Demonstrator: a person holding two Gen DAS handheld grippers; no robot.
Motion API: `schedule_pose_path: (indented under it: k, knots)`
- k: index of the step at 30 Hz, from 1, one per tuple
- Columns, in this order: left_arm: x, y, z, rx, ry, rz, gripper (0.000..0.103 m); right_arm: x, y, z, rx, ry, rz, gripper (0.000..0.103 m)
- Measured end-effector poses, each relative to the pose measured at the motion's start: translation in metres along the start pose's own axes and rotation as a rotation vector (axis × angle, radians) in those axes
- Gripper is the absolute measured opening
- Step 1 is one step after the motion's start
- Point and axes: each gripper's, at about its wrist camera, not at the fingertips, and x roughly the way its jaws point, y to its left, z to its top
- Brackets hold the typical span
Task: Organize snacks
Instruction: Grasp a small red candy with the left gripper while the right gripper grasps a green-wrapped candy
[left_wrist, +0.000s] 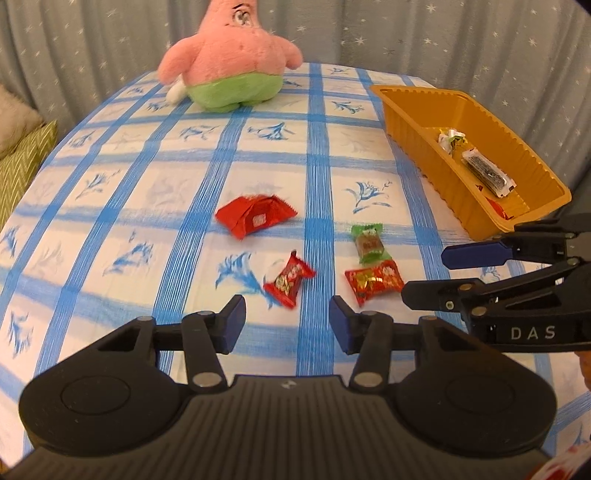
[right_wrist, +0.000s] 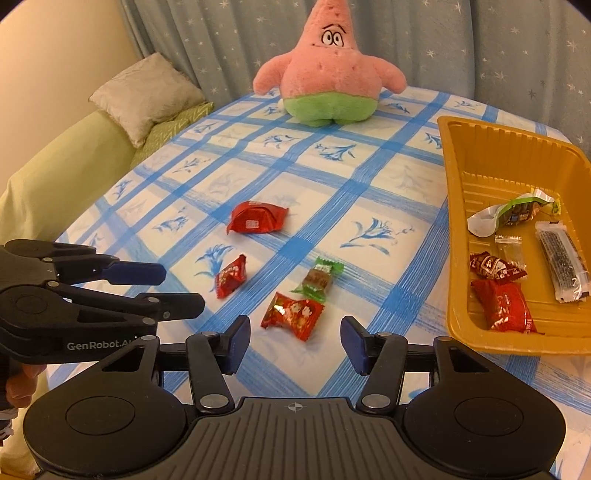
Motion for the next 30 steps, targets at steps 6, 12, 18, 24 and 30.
schedule_pose_path:
  k: [6,12,18,24,30]
  knots:
    - [0.016,-0.001,0.010,0.046,0.002,-0.016,0.045,0.006,-0.006,0.007,0.015,-0.001,-0.005,0.055]
    - [0.027,0.000,0.016,0.063,0.010,-0.026,0.045,0.009,-0.012,0.012,0.029,-0.001,-0.011,0.055]
    - [0.039,0.001,0.021,0.065,0.025,-0.035,0.040,0.013,-0.015,0.016,0.033,0.001,-0.011,0.055]
    - [0.045,0.002,0.020,0.072,0.033,-0.042,0.036,0.015,-0.017,0.019,0.037,0.004,-0.008,0.055]
    - [0.050,0.001,0.019,0.083,0.039,-0.047,0.027,0.017,-0.018,0.021,0.038,0.003,-0.007,0.055]
